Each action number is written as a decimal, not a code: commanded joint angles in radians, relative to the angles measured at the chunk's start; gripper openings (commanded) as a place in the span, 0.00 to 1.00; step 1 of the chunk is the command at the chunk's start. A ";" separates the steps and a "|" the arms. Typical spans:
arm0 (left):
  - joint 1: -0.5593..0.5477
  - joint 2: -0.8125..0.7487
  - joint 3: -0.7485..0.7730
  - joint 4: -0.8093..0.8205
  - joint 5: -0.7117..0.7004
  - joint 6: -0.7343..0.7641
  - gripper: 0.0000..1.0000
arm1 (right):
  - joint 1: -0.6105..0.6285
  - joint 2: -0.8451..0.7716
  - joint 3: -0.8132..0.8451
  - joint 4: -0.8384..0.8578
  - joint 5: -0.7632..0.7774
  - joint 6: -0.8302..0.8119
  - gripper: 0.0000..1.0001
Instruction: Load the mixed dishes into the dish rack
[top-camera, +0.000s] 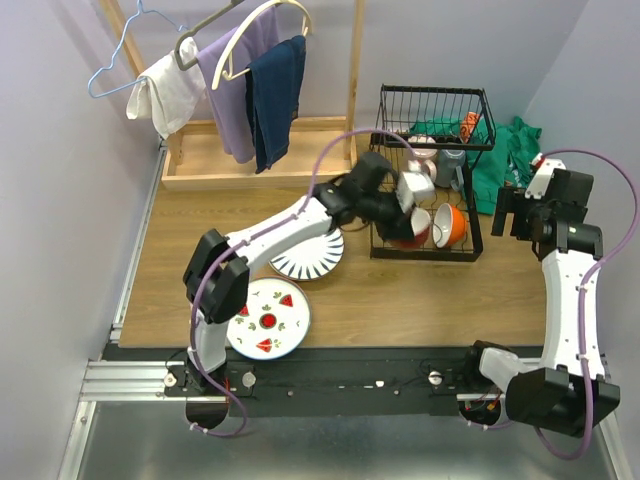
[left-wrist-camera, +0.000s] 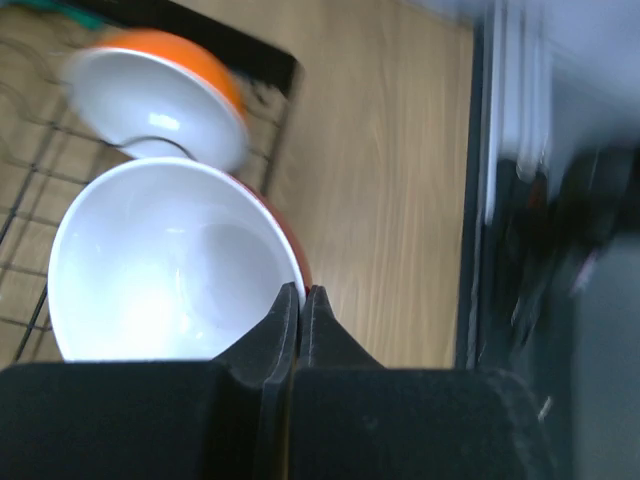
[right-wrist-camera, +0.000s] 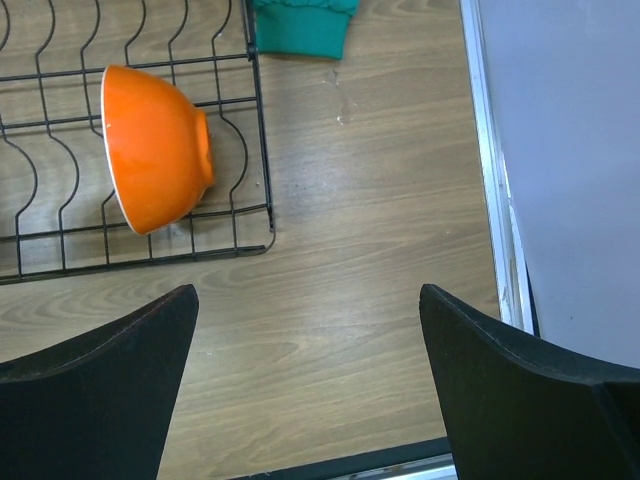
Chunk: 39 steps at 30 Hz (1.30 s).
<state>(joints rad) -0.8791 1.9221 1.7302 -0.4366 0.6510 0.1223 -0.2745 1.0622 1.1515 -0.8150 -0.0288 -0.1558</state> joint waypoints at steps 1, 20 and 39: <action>0.136 0.018 -0.151 0.850 0.099 -0.836 0.00 | -0.014 0.047 0.062 -0.035 -0.003 0.018 0.98; 0.137 0.336 -0.103 1.243 -0.238 -1.535 0.00 | -0.014 0.199 0.154 -0.138 0.181 -0.004 0.97; 0.088 0.390 -0.201 1.078 -0.386 -1.816 0.00 | -0.014 0.317 0.235 -0.151 0.184 -0.030 0.96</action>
<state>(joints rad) -0.7700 2.3463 1.5864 0.7063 0.3134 -1.6005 -0.2817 1.3804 1.3853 -0.9455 0.1497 -0.1844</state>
